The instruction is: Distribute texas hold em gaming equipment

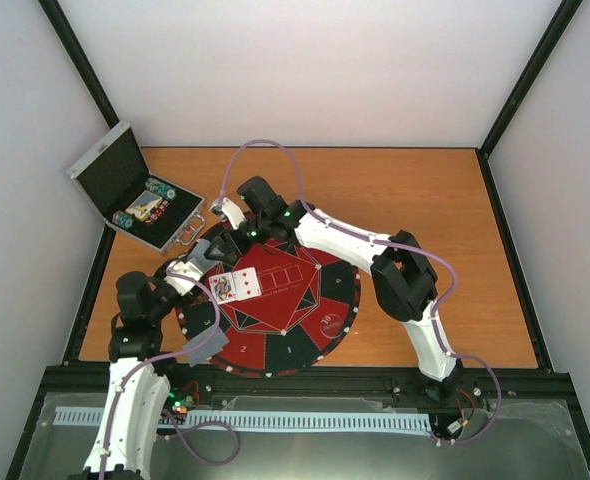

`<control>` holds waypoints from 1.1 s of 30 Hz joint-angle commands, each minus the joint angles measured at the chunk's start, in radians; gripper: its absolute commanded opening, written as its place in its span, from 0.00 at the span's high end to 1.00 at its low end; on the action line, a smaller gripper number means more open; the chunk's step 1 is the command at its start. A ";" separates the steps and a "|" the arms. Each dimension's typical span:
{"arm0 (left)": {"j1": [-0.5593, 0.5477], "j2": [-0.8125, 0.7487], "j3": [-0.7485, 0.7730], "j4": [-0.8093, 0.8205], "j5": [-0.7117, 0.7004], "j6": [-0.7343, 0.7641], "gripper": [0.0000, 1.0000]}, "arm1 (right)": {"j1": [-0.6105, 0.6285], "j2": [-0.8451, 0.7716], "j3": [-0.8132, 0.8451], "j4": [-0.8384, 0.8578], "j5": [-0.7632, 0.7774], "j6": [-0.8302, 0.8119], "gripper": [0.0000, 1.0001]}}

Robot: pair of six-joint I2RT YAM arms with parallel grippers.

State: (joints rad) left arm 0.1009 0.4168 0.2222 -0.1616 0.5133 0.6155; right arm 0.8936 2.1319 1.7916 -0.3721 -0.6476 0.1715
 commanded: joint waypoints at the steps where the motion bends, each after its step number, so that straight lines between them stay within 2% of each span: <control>1: 0.007 -0.008 0.011 0.028 0.025 -0.002 0.44 | -0.008 0.011 0.040 -0.082 0.071 -0.044 0.34; 6: 0.007 -0.008 0.010 0.028 0.026 -0.003 0.44 | -0.009 -0.009 0.049 -0.109 0.101 -0.072 0.43; 12: 0.008 -0.006 0.009 0.028 0.026 -0.003 0.44 | -0.007 -0.018 0.062 -0.116 0.040 -0.074 0.57; 22: 0.008 -0.003 0.010 0.028 0.027 -0.002 0.44 | 0.008 -0.036 0.081 -0.148 0.050 -0.098 0.78; 27: 0.007 -0.004 0.009 0.030 0.027 -0.003 0.44 | 0.014 -0.043 0.093 -0.169 0.076 -0.117 0.95; 33: 0.008 -0.004 0.008 0.030 0.027 -0.002 0.44 | 0.016 -0.051 0.098 -0.182 0.088 -0.129 0.97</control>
State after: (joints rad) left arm 0.1009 0.4221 0.2165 -0.1822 0.5167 0.6155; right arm 0.9039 2.1151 1.8706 -0.5098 -0.5995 0.0662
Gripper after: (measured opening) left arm 0.565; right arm 0.035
